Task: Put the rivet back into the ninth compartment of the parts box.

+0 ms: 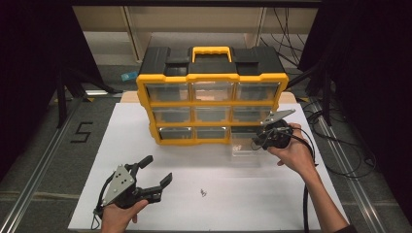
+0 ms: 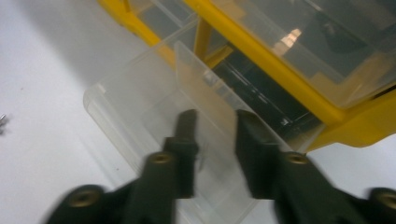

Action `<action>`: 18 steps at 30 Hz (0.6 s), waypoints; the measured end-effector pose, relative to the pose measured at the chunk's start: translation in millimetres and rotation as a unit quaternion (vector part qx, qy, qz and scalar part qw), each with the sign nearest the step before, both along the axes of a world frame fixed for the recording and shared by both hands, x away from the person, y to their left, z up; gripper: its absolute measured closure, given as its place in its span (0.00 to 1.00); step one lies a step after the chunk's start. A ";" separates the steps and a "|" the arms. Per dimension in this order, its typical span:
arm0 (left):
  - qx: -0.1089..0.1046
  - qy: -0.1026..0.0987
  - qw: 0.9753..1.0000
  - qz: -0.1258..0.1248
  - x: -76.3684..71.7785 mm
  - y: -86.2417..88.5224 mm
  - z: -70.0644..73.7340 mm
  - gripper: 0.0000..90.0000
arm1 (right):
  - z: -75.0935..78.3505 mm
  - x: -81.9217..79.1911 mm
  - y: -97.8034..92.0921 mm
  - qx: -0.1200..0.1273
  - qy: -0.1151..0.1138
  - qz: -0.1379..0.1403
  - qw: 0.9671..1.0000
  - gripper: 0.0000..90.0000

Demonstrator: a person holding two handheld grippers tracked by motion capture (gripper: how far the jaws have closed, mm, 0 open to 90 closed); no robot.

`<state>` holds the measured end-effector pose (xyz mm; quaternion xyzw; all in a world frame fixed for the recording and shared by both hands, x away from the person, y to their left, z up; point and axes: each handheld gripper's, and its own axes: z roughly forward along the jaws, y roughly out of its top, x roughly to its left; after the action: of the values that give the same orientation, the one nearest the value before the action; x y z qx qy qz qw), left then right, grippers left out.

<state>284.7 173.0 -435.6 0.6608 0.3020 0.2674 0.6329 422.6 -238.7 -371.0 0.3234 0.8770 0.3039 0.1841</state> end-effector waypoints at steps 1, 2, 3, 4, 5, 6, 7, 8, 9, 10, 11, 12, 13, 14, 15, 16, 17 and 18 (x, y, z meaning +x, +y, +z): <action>0.002 0.002 1.000 0.002 -0.6 0.0 0.2 0.18 | 6.3 -3.5 2.9 0.007 -0.008 -0.005 1.000 0.58; 0.001 0.001 1.000 0.001 -0.4 -0.2 0.2 0.18 | 6.3 -3.5 2.9 0.007 -0.008 -0.005 1.000 0.58; 0.003 0.009 1.000 0.005 -1.8 0.0 0.5 0.18 | 9.3 -5.5 5.0 0.010 -0.010 -0.008 1.000 0.56; 0.001 -0.002 1.000 -0.001 0.3 0.1 0.2 0.18 | 17.7 -9.6 10.7 0.014 -0.023 0.014 1.000 0.48; 0.000 0.001 1.000 0.001 -0.1 0.1 0.1 0.18 | 20.2 -12.4 15.8 0.021 -0.038 0.027 0.999 0.46; 0.004 0.008 1.000 0.006 -1.7 0.5 0.7 0.18 | 25.0 -16.5 20.1 0.025 -0.032 0.040 0.998 0.44; 0.004 0.008 1.000 0.006 -1.7 0.5 0.7 0.18 | 25.0 -16.5 20.1 0.025 -0.032 0.040 0.998 0.44; 0.004 0.007 1.000 0.005 -1.7 0.3 0.5 0.18 | 27.7 -20.1 25.7 0.033 -0.034 0.051 0.998 0.42; 0.002 0.004 1.000 0.003 -1.0 -0.1 0.1 0.18 | 28.8 -24.3 34.2 0.041 -0.045 0.064 0.996 0.41; 0.003 0.009 1.000 0.005 -1.9 -0.1 0.3 0.18 | 32.1 -30.8 44.2 0.043 -0.041 0.089 0.994 0.37; 0.003 0.009 1.000 0.005 -1.9 -0.1 0.3 0.18 | 32.0 -34.2 50.5 0.046 -0.047 0.098 0.993 0.36; 0.001 0.000 1.000 0.000 -0.3 0.0 0.2 0.18 | 32.0 -34.2 50.5 0.046 -0.047 0.098 0.993 0.36; 0.005 0.007 1.000 0.005 -1.8 0.5 0.7 0.18 | 33.2 -40.4 60.3 0.044 -0.043 0.122 0.991 0.36; 0.003 0.007 1.000 0.006 -1.8 0.6 0.8 0.18 | 33.2 -40.4 60.3 0.044 -0.043 0.122 0.991 0.36; 0.002 0.007 1.000 0.006 -1.9 0.5 0.8 0.18 | 32.9 -43.5 65.1 0.043 -0.037 0.129 0.990 0.35; 0.002 0.007 1.000 0.006 -1.9 0.5 0.8 0.18 | 31.8 -45.3 69.3 0.042 -0.041 0.137 0.989 0.34; 0.002 0.006 1.000 0.005 -1.9 0.5 0.8 0.18 | 30.4 -47.6 73.9 0.041 -0.042 0.140 0.988 0.34; 0.002 0.006 1.000 0.005 -1.9 0.4 0.8 0.18 | 29.2 -49.6 78.4 0.036 -0.037 0.152 0.987 0.34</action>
<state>282.8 173.4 -434.8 0.6623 0.3083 0.2670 0.6284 373.0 -160.3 -341.8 0.1809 0.8970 0.3716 0.1566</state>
